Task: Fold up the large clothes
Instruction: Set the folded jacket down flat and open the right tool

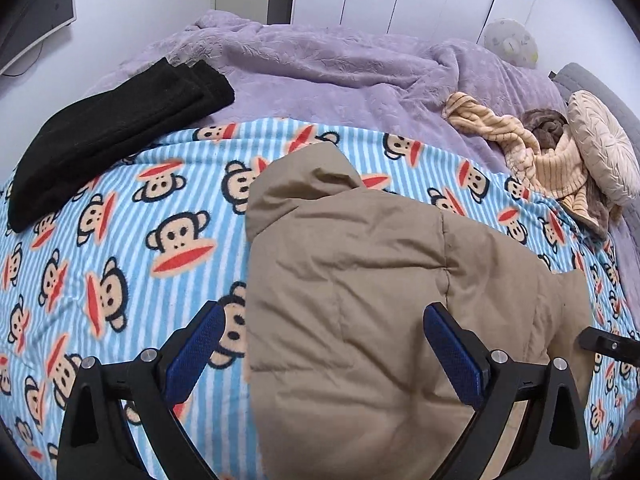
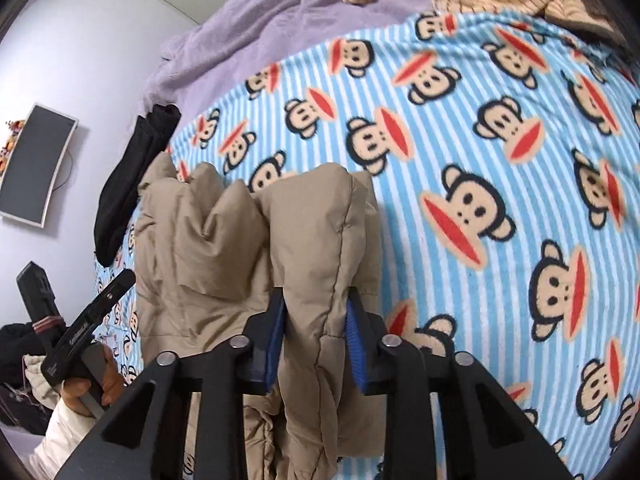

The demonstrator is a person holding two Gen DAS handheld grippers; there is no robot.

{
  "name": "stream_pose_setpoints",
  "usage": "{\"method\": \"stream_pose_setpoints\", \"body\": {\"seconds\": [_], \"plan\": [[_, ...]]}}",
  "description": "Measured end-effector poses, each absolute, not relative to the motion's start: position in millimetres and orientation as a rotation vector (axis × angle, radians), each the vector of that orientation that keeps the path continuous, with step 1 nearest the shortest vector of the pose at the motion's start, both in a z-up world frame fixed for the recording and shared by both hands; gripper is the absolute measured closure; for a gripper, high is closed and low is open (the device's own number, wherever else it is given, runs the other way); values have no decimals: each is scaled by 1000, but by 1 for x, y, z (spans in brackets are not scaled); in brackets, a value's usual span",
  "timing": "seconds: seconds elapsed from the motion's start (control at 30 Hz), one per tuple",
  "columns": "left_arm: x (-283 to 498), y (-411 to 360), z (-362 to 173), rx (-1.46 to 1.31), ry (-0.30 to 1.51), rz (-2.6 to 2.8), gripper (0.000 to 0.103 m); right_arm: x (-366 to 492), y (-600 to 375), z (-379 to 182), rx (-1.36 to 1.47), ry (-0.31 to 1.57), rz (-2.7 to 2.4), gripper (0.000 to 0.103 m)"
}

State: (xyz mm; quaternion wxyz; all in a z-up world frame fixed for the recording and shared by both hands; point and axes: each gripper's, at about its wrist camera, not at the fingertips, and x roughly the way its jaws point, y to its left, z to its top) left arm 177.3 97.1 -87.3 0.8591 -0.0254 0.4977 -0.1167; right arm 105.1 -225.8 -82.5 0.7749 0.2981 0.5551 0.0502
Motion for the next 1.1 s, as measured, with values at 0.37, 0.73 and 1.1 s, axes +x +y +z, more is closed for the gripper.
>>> {"method": "stream_pose_setpoints", "body": {"seconds": [0.37, 0.73, 1.1], "plan": [[172, 46, -118, 41, 1072, -245, 2, 122, -151, -33, 401, 997, 28, 75], [169, 30, -125, 91, 1071, -220, 2, 148, -146, -103, 504, 1181, 1, 76], [153, 43, -105, 128, 1104, -216, 2, 137, -160, -123, 583, 1243, 4, 78]]}}
